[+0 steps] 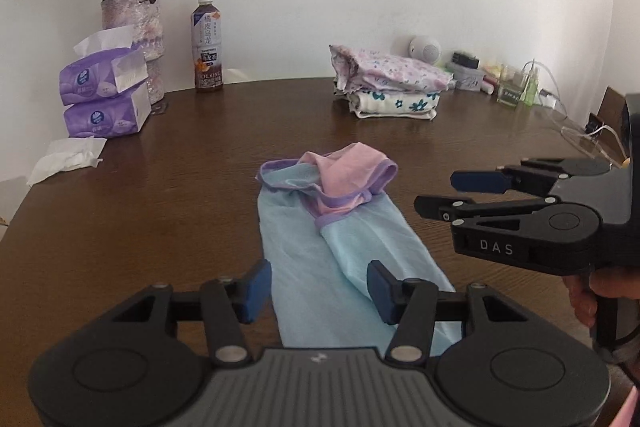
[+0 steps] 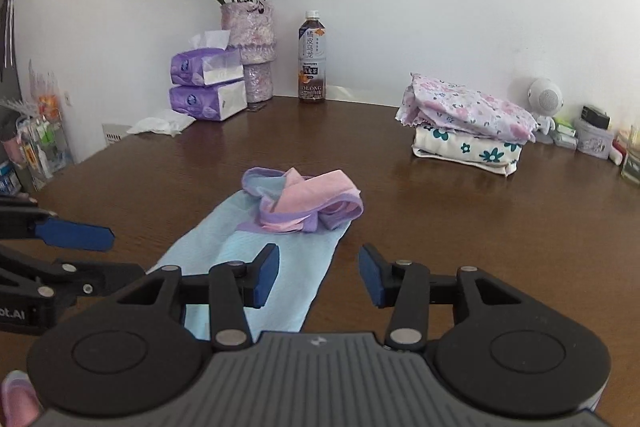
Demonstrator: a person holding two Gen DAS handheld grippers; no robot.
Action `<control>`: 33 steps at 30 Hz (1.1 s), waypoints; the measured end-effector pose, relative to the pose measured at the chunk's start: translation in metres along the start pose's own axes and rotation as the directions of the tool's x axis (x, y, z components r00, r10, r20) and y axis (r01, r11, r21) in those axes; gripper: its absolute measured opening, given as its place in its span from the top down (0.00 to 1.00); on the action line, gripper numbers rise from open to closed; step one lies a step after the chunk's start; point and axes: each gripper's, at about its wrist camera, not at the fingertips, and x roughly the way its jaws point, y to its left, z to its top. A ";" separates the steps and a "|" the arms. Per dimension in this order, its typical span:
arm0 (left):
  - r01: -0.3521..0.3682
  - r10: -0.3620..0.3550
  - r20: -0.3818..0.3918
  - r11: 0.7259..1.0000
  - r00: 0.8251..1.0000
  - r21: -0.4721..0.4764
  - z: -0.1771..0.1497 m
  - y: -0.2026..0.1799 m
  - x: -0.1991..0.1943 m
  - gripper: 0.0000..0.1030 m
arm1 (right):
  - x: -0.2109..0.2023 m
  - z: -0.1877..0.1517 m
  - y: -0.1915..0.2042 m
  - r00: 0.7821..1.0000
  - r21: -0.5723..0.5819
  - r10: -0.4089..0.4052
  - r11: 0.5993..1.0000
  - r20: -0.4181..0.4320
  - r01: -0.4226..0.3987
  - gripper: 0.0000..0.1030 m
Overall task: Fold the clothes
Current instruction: 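Grasp the garment edge with the left gripper while the right gripper grasps beside it, lift high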
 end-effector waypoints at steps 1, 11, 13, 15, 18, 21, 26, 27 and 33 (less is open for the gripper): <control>-0.007 0.007 -0.010 1.000 1.000 0.005 0.007 0.005 0.011 0.49 | 0.013 0.003 0.000 1.000 -0.036 -0.021 0.999 -0.009 0.021 0.56; 0.018 -0.013 -0.024 0.976 1.000 0.217 0.053 0.032 0.118 0.46 | 0.109 0.023 -0.030 0.999 -0.081 0.014 0.997 -0.037 -0.017 0.55; 0.048 -0.047 -0.009 0.972 0.999 0.230 0.060 0.035 0.128 0.47 | 0.116 0.025 -0.038 0.999 -0.063 0.050 0.997 -0.018 -0.051 0.74; 0.095 -0.098 -0.001 0.964 0.995 0.248 0.065 0.036 0.137 0.50 | 0.120 0.028 -0.043 0.996 -0.054 0.082 0.995 -0.019 -0.083 0.85; 0.178 -0.183 -0.005 0.949 0.983 0.261 0.071 0.035 0.146 0.95 | 0.122 0.034 -0.048 0.994 -0.050 0.112 0.992 0.000 -0.112 0.94; 0.169 -0.189 0.052 0.948 0.981 0.268 0.074 0.029 0.133 0.97 | 0.118 0.041 -0.054 0.993 -0.027 0.111 0.994 0.034 -0.110 0.97; 0.155 -0.202 0.222 0.965 0.954 0.213 0.094 0.034 0.066 0.97 | 0.086 0.060 -0.067 0.987 0.015 0.066 0.998 0.144 -0.069 0.97; 0.152 -0.205 0.255 0.966 0.945 0.210 0.101 0.034 0.047 0.97 | 0.075 0.067 -0.069 0.984 0.020 0.056 0.998 0.171 -0.060 0.98; 0.120 -0.192 0.462 0.976 0.866 0.181 0.140 0.032 -0.088 0.97 | -0.030 0.120 -0.061 0.926 -0.017 -0.005 1.000 0.379 0.012 0.98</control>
